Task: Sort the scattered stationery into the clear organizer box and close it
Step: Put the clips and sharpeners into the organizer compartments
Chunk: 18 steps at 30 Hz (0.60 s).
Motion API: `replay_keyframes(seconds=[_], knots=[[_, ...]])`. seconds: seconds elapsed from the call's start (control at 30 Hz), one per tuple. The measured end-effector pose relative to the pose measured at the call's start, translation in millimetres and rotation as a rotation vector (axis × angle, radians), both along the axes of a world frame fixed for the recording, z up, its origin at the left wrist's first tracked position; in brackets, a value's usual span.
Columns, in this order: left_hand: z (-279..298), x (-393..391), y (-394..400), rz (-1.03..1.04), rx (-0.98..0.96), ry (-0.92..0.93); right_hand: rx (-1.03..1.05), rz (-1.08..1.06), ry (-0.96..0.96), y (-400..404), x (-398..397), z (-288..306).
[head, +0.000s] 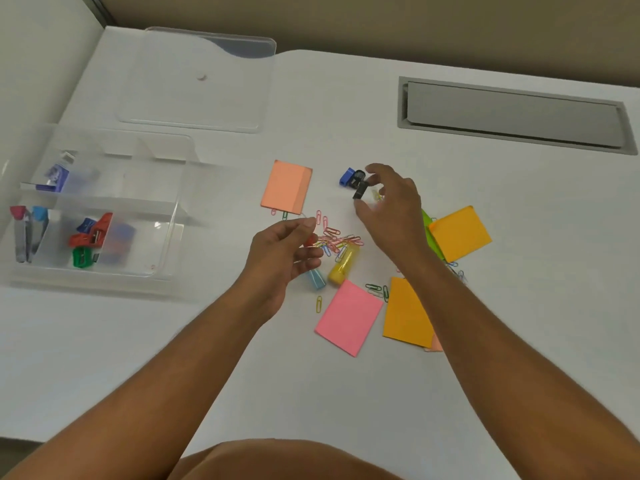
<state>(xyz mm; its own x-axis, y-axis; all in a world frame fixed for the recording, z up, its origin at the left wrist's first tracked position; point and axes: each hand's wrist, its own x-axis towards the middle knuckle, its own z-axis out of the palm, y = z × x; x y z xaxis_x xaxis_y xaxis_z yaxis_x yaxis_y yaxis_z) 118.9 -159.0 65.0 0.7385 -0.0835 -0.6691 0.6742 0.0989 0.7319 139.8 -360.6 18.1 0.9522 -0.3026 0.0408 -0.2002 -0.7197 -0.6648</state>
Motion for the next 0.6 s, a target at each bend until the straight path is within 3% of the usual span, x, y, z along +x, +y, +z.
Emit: replay_keyframes(seconds=[0.17,0.37,0.6], knots=[[-2.0,3.2,6.3,-0.072,-0.049,-0.061,0.201,0.180,-0.101,39.8,-54.1,27.7],[3.7,6.4,11.9,-0.240,-0.061,-0.128,0.118,0.262,-0.113,43.4,-66.8,27.3],[2.9,3.8,19.5,-0.197,0.014,-0.176,0.169,0.420,0.070,28.2,-33.9,37.5]])
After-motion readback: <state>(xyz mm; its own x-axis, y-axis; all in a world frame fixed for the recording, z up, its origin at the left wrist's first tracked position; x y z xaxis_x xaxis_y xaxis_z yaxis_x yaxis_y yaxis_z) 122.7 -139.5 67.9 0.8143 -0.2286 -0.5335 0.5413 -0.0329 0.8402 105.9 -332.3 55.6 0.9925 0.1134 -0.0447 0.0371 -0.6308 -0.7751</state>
